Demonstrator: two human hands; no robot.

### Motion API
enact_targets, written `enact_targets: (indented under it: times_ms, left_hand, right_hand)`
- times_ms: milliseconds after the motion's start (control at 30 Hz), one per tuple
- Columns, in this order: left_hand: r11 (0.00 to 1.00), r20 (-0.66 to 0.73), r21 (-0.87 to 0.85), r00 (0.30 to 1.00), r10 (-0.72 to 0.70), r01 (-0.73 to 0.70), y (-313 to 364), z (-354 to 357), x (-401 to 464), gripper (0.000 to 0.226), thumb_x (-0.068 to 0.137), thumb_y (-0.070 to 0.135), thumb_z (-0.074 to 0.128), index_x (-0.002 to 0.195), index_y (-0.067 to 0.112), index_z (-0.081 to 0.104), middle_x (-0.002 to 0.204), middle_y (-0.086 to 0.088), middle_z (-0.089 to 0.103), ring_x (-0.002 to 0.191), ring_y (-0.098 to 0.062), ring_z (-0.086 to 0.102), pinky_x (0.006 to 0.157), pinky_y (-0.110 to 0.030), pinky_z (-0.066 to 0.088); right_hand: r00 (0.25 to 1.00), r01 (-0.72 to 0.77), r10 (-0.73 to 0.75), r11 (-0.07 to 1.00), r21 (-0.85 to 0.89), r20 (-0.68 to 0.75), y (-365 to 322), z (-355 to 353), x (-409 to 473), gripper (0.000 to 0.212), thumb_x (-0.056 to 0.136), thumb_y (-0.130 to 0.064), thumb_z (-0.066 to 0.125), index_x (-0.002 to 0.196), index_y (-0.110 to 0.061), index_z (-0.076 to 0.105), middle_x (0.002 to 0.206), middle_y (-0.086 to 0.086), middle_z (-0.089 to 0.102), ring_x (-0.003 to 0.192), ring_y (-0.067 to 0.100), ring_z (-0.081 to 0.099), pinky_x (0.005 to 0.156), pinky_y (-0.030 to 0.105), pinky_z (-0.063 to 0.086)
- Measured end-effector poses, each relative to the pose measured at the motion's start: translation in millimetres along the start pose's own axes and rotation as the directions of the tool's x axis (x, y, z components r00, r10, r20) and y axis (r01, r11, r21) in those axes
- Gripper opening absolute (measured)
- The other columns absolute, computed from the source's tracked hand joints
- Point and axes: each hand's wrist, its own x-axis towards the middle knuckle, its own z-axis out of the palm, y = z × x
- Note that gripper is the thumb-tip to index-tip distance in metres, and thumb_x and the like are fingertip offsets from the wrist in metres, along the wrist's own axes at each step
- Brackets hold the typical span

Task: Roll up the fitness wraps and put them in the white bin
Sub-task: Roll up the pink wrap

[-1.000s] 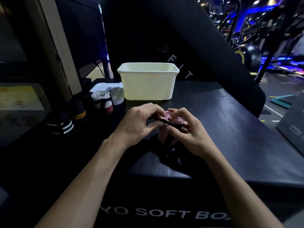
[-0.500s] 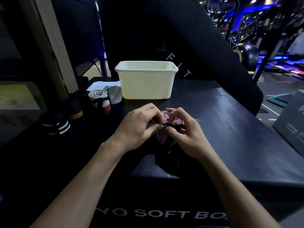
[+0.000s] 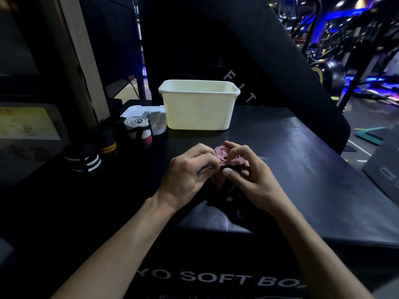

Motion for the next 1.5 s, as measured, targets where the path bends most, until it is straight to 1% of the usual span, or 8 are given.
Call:
enact_targets:
  times_ms: [233,333,467,567,767,1100,1300,1500]
  left_hand:
    - [0.999,0.092,-0.029,0.995,-0.023,0.026,-4,4,-5,0.014,0.082,0.002,0.08,0.076,0.013,0.074,0.114,0.002,0.059,0.102,-0.009,0.066,0.086,-0.027,0.054]
    - [0.97,0.118,-0.106,0.972,-0.205,0.218,-9,9,-8,0.017,0.072,0.002,0.084,0.073,0.017,0.076,0.108,0.004,0.061,0.096,-0.006,0.067,0.085,-0.019,0.05]
    - [0.699,0.2,-0.426,0.813,-0.547,0.575,-12,3,-5,0.011,0.083,0.006,0.083,0.085,0.015,0.077,0.089,-0.003,0.077,0.083,-0.012,0.071,0.082,-0.028,0.057]
    - [0.44,0.289,-0.571,0.671,-0.682,0.693,-1,3,2,0.007,0.092,0.013,0.074,0.093,0.006,0.076,0.084,-0.007,0.075,0.079,-0.017,0.07,0.075,-0.029,0.061]
    - [0.247,0.451,-0.506,0.498,-0.741,0.826,10,-3,19,0.023,0.096,0.024,0.07,0.103,0.003,0.076,0.087,-0.008,0.075,0.074,-0.012,0.07,0.062,-0.019,0.055]
    - [0.214,0.523,-0.426,0.432,-0.735,0.879,14,-2,26,0.026,0.099,0.021,0.058,0.075,0.014,0.068,0.068,-0.002,0.066,0.062,-0.014,0.067,0.057,-0.023,0.057]
    - [0.211,0.548,-0.417,0.43,-0.718,0.884,7,0,23,0.025,0.099,0.023,0.063,0.09,0.004,0.076,0.087,-0.017,0.076,0.075,-0.022,0.074,0.061,-0.027,0.06]
    - [0.262,0.511,-0.404,0.454,-0.73,0.876,5,3,23,0.022,0.098,0.028,0.067,0.094,0.006,0.069,0.079,-0.014,0.072,0.07,-0.024,0.074,0.055,-0.029,0.059]
  right_hand:
    - [0.998,-0.028,0.026,0.999,-0.033,-0.052,-2,1,2,0.021,0.095,-0.018,0.072,0.104,-0.017,0.054,0.146,-0.009,0.055,0.127,0.007,0.06,0.103,0.042,0.053]
    - [0.998,-0.008,0.004,0.998,-0.064,-0.063,-4,-1,3,0.021,0.092,-0.018,0.071,0.103,-0.014,0.054,0.143,-0.008,0.059,0.125,0.006,0.061,0.1,0.036,0.053]
    - [0.998,-0.017,0.015,0.999,-0.037,-0.059,-3,-1,3,0.019,0.095,-0.006,0.07,0.102,-0.009,0.053,0.143,-0.007,0.059,0.128,0.007,0.059,0.105,0.04,0.052]
    - [0.999,-0.021,0.02,1.0,-0.01,-0.047,-4,0,3,0.018,0.095,-0.005,0.069,0.101,-0.007,0.052,0.142,-0.007,0.059,0.127,0.007,0.06,0.105,0.04,0.052]
    - [0.999,-0.026,0.026,1.0,-0.009,-0.039,-5,0,4,0.018,0.096,-0.007,0.069,0.102,-0.008,0.052,0.144,-0.008,0.058,0.128,0.007,0.059,0.106,0.043,0.051]
    - [0.999,-0.029,0.028,1.0,-0.008,-0.035,-6,2,5,0.021,0.094,-0.004,0.07,0.098,-0.011,0.05,0.143,-0.009,0.059,0.127,0.006,0.059,0.103,0.034,0.052]
    - [0.998,-0.027,0.027,1.0,0.013,-0.051,-10,6,7,0.018,0.094,-0.005,0.069,0.094,-0.007,0.051,0.138,-0.007,0.063,0.122,0.006,0.063,0.093,0.021,0.052]
    - [0.998,-0.04,0.042,0.998,0.043,-0.054,-3,4,7,0.013,0.097,-0.004,0.065,0.096,-0.009,0.053,0.14,-0.007,0.062,0.127,0.008,0.06,0.102,0.035,0.05]
